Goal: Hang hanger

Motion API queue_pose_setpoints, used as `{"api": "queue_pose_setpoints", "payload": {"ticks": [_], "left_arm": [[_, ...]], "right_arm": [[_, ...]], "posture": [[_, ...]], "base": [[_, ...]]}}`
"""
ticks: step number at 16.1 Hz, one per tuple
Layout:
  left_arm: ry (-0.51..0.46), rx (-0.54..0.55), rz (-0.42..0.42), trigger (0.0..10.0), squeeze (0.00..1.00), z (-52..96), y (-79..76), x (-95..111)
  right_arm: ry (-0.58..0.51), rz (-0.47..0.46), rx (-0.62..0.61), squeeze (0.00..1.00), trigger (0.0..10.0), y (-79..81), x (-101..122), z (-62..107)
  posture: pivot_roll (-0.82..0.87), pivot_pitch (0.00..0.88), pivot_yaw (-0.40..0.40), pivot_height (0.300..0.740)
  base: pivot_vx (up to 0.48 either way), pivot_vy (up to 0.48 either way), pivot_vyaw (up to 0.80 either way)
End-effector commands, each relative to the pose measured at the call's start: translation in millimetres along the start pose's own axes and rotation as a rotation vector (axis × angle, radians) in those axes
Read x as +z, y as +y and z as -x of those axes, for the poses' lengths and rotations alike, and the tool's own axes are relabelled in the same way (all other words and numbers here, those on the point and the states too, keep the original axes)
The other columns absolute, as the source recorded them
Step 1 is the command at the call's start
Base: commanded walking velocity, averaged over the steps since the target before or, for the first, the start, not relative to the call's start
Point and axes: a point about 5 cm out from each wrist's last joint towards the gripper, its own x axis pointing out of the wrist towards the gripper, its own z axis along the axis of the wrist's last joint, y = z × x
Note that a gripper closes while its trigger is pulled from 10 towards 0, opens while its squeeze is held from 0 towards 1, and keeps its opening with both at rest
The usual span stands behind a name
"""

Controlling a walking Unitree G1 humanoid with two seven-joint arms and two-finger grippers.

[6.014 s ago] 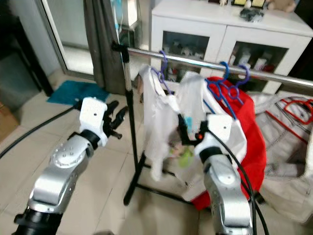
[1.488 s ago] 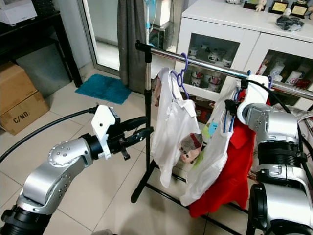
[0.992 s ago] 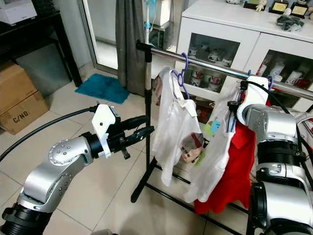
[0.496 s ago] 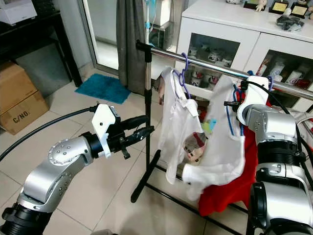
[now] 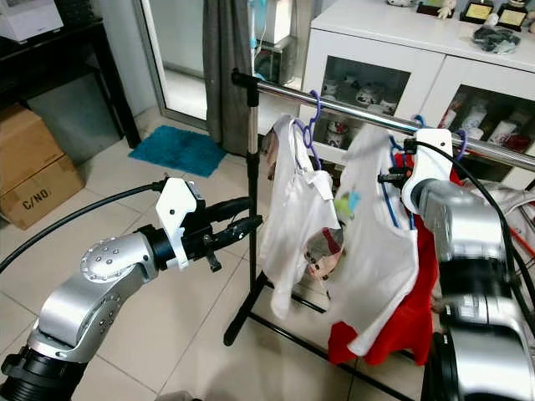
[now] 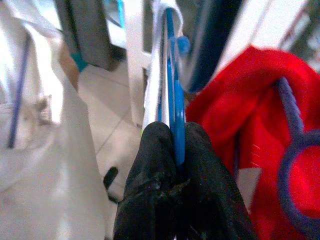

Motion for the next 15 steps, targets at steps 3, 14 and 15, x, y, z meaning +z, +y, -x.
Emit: {"api": "queue_pose_setpoints", "payload": {"ticks": [3,14,15], "left_arm": [[0.005,0.106,-0.055,10.0,0.00,0.1,6.0,0],[-0.010,0.303,-0.046,10.0,0.00,-12.3,15.1,-9],[-0.009,0.307,-0.050,10.0,0.00,-12.1,15.0,-10]], "right_arm": [[-0.172,0.013,0.026,0.00,0.0,1.0,18,17.1],[-0.211,0.015,0.044,0.00,0.0,38.6,-26,63.1],[-0.203,0.019,0.048,0.00,0.0,40.1,-28,64.0]], "posture": [[-0.01,0.000,-0.011,0.740],[-0.04,0.000,-0.013,0.740],[-0.04,0.000,-0.017,0.740]], "base": [[0.000,0.000,0.00],[0.000,0.000,0.00],[0.000,0.000,0.00]]}}
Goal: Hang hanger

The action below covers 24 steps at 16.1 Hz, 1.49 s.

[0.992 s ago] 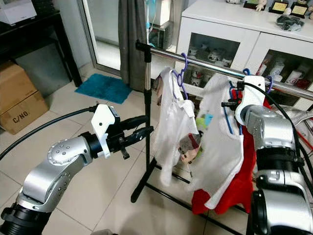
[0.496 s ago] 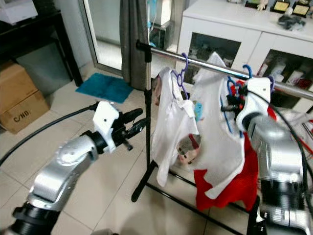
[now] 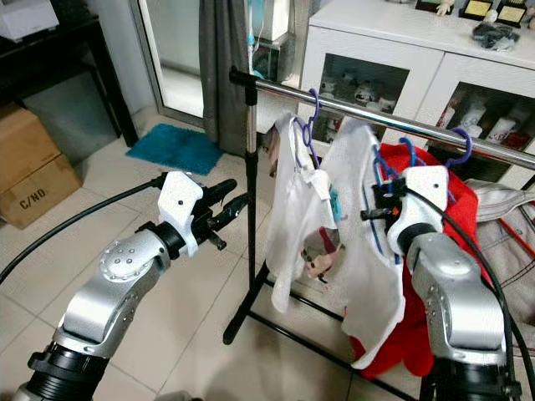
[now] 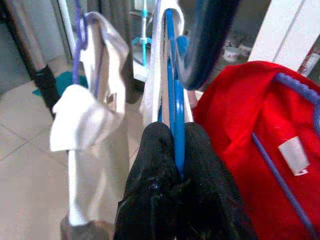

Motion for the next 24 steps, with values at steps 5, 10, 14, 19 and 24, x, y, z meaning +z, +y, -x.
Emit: {"api": "queue_pose_setpoints", "payload": {"ticks": [5,10,14,19,24], "left_arm": [[0.019,0.029,-0.020,10.0,0.00,4.4,2.3,-5],[0.024,0.033,-0.023,10.0,0.00,5.6,2.8,-5],[0.025,0.026,-0.018,10.0,0.00,5.7,2.5,-5],[0.027,0.030,-0.017,10.0,0.00,6.2,3.3,-5],[0.028,0.025,-0.015,10.0,0.00,7.4,3.2,-5]], "right_arm": [[0.045,0.042,0.003,0.00,0.0,17.5,-14,3.7],[0.056,0.035,-0.013,0.00,0.0,22.3,-19,3.3],[0.059,0.033,-0.024,0.00,0.0,21.4,-20,4.1],[0.057,0.039,-0.017,0.00,0.0,23.2,-20,2.4],[0.055,0.046,-0.018,0.00,0.0,22.5,-19,2.6]], "posture": [[-0.03,0.000,-0.034,0.740],[-0.02,0.000,-0.033,0.740],[-0.03,0.000,-0.027,0.740],[-0.03,0.000,-0.028,0.740],[-0.03,0.000,-0.029,0.740]], "base": [[0.000,0.000,0.00],[0.000,0.000,0.00],[-0.221,0.000,0.00],[-0.305,0.000,0.00],[-0.289,0.000,0.00]]}}
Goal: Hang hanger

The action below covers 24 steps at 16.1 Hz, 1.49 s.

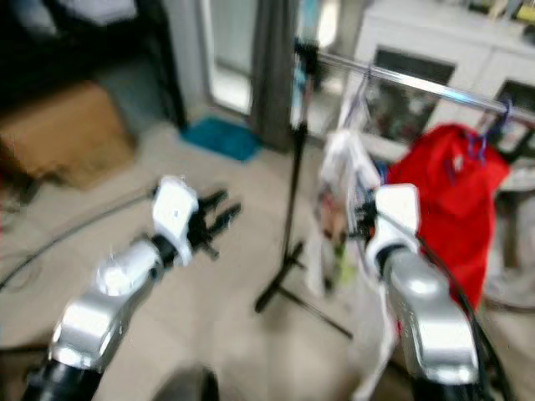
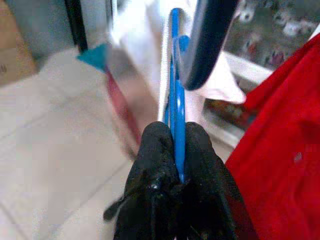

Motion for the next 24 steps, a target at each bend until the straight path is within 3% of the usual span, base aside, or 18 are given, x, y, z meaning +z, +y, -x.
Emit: {"api": "queue_pose_setpoints", "payload": {"ticks": [1,9,10,11,12,13,14,15,16,20,24], "left_arm": [[-0.022,-0.002,-0.012,10.0,0.00,-1.6,1.7,7],[-0.005,-0.014,-0.043,10.0,0.00,-5.3,3.6,7],[0.007,-0.033,-0.057,10.0,0.85,-8.8,4.5,7],[0.026,-0.051,-0.088,10.0,1.00,-16.4,6.7,7],[0.036,-0.049,-0.104,10.0,1.00,-19.6,7.7,7],[0.056,-0.003,-0.180,10.0,1.00,-32.5,11.4,10],[0.053,0.022,-0.190,10.0,1.00,-37.1,13.0,13],[0.037,0.045,-0.194,10.0,0.93,-43.5,14.4,18],[0.024,0.050,-0.191,10.0,0.00,-47.4,15.0,22],[0.000,0.206,-0.230,10.0,0.00,-58.9,29.3,31],[-0.014,0.167,-0.224,10.0,0.00,-61.5,24.0,30]], "right_arm": [[-0.038,0.007,-0.007,0.00,0.0,-2.0,8,0.7],[-0.042,-0.001,-0.007,0.00,0.0,-2.5,10,1.8],[-0.073,-0.032,0.046,0.00,0.0,1.8,15,1.9],[-0.122,-0.074,0.154,0.00,0.0,13.5,25,2.6],[-0.137,-0.081,0.195,0.00,0.0,18.4,28,3.1],[-0.194,-0.104,0.345,0.00,0.0,37.1,41,6.3],[-0.208,-0.107,0.388,0.00,0.0,43.0,44,7.6],[-0.222,-0.102,0.440,0.00,0.0,50.4,48,9.2],[-0.228,-0.095,0.466,0.00,0.0,54.0,50,9.7],[-0.242,-0.109,0.516,0.00,0.0,61.9,53,10.7],[-0.259,-0.109,0.584,0.00,0.0,66.9,57,15.4]], "posture": [[-0.03,0.000,-0.029,0.740],[-0.03,0.000,-0.022,0.740],[-0.03,0.000,-0.019,0.740],[-0.03,0.000,-0.012,0.740],[-0.03,0.000,-0.010,0.740],[-0.03,0.000,-0.005,0.740],[-0.03,0.000,-0.005,0.740],[-0.03,0.000,-0.005,0.740],[-0.03,0.000,-0.005,0.740],[-0.04,0.000,-0.006,0.740],[-0.04,0.000,-0.009,0.740]], "base": [[-0.289,0.000,0.00],[-0.211,0.000,0.00],[0.000,0.000,0.00],[0.000,0.000,0.00],[0.000,0.000,0.00],[0.000,0.000,0.00],[0.000,0.000,0.00],[0.000,0.000,0.00],[0.000,0.000,0.00],[0.000,0.000,0.00],[0.000,0.000,0.00]]}}
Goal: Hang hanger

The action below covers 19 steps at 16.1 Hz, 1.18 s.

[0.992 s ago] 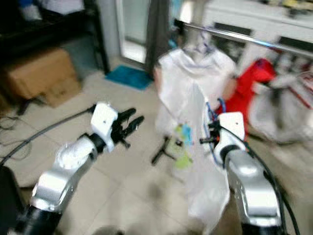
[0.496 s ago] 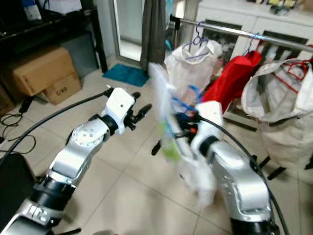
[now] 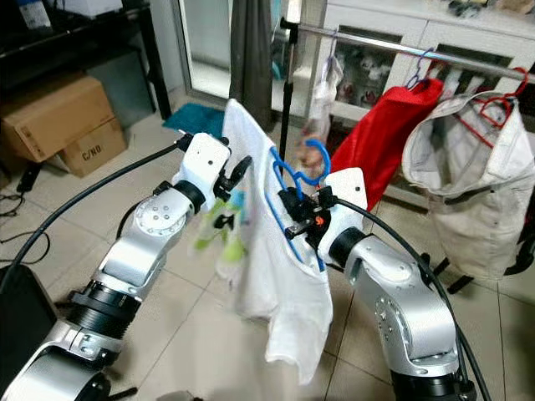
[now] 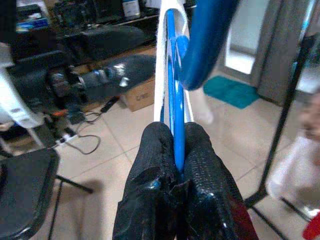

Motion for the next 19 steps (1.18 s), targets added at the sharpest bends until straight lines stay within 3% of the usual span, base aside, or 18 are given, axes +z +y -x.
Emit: {"api": "queue_pose_setpoints", "payload": {"ticks": [1,4,9,11,12,14,16,19], "left_arm": [[-0.017,-0.023,0.004,10.0,0.00,-0.9,-2.5,3],[-0.110,-0.193,0.069,10.0,0.00,2.5,-28.7,18],[-0.108,-0.161,0.088,10.0,0.00,1.4,-25.1,22],[-0.160,-0.227,0.155,10.0,0.00,5.2,-31.2,30],[-0.170,-0.257,0.145,10.0,0.00,7.6,-35.3,32],[-0.106,-0.167,0.057,10.0,0.00,4.4,-29.2,22],[-0.057,0.020,-0.014,10.0,0.00,-0.1,-5.8,15],[-0.054,0.057,-0.025,10.0,0.00,2.6,2.0,14]], "right_arm": [[-0.038,0.022,0.036,0.00,0.0,5.6,10,0.3],[-0.027,0.025,0.048,0.00,0.0,6.9,10,-1.3],[-0.016,0.024,0.031,0.00,0.0,3.3,8,-0.7],[-0.011,0.019,0.021,0.00,0.0,1.0,7,-0.5],[-0.008,0.016,0.015,0.00,0.0,-0.1,6,-0.4],[-0.014,0.006,0.020,0.00,0.0,0.1,7,-0.5],[-0.020,-0.005,0.024,0.00,0.0,-0.4,8,-0.5],[-0.032,-0.033,0.023,0.00,0.0,-1.7,8,-1.1]], "posture": [[-0.04,0.000,-0.009,0.740],[-0.04,0.000,-0.013,0.740],[-0.04,0.000,-0.014,0.740],[-0.04,0.000,-0.014,0.740],[-0.04,0.000,-0.015,0.740],[-0.04,0.000,-0.016,0.740],[-0.03,0.000,-0.019,0.740],[-0.03,0.000,-0.020,0.740]], "base": [[0.000,0.000,0.00],[0.000,0.000,0.00],[0.000,0.000,0.00],[0.000,0.000,0.00],[0.000,0.000,0.00],[0.000,0.000,0.00],[0.000,0.000,0.00],[0.000,0.000,0.00]]}}
